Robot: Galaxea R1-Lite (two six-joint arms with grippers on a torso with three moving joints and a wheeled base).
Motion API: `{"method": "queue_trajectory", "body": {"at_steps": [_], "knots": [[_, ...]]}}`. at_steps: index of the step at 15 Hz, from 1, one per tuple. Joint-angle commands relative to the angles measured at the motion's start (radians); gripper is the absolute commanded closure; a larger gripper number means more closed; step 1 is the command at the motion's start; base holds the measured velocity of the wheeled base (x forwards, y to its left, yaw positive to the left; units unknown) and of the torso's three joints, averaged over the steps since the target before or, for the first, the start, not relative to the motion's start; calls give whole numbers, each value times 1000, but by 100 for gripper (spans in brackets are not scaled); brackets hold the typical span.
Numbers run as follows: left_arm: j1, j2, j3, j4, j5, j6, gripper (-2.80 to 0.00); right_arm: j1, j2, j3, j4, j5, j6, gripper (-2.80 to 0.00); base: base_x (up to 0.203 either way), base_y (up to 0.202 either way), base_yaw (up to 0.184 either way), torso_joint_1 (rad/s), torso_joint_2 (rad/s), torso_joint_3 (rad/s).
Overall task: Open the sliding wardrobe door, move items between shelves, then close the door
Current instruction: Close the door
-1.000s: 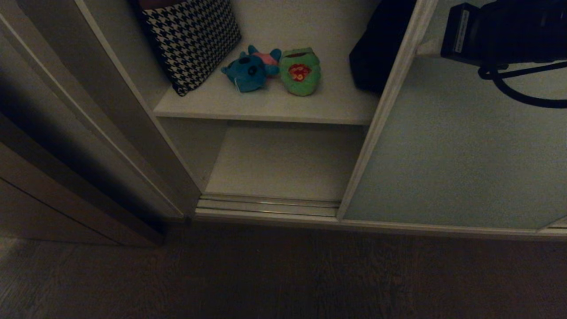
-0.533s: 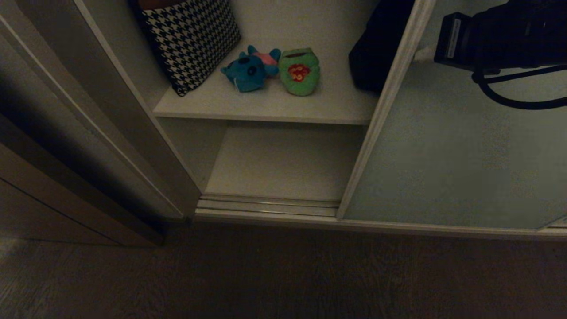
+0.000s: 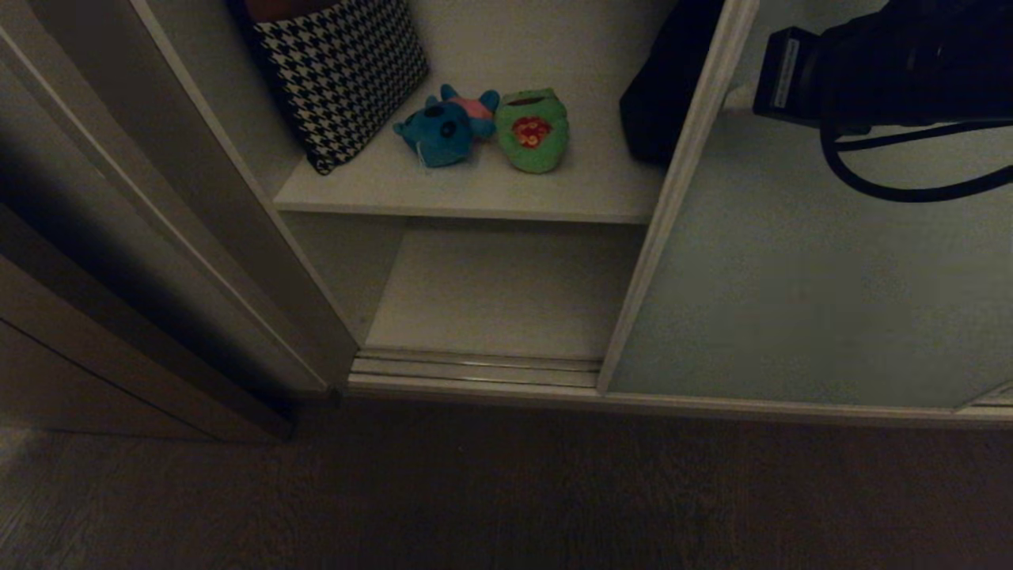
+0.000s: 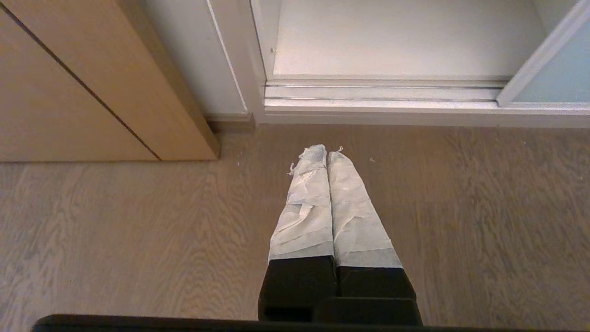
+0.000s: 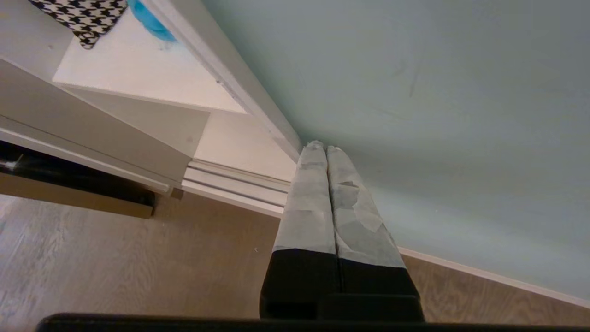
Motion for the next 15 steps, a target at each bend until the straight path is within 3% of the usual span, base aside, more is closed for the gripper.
{"method": "queue_trajectory", "body": {"at_steps": [1,5,11,15], "knots": [[0,1,0,0,0,0,0,59,22,-2,-3,-25,-5,0,0,0,0,0,0,0],[0,0,0,0,0,0,0,129,81,-3,-5,-58,-8,0,0,0,0,0,0,0],[0,0,0,0,0,0,0,303,91,-1,-3,-52,-53,0,0,0,0,0,0,0],[0,1,0,0,0,0,0,340,-41,50,36,-42,-55,0,0,0,0,0,0,0]]}}
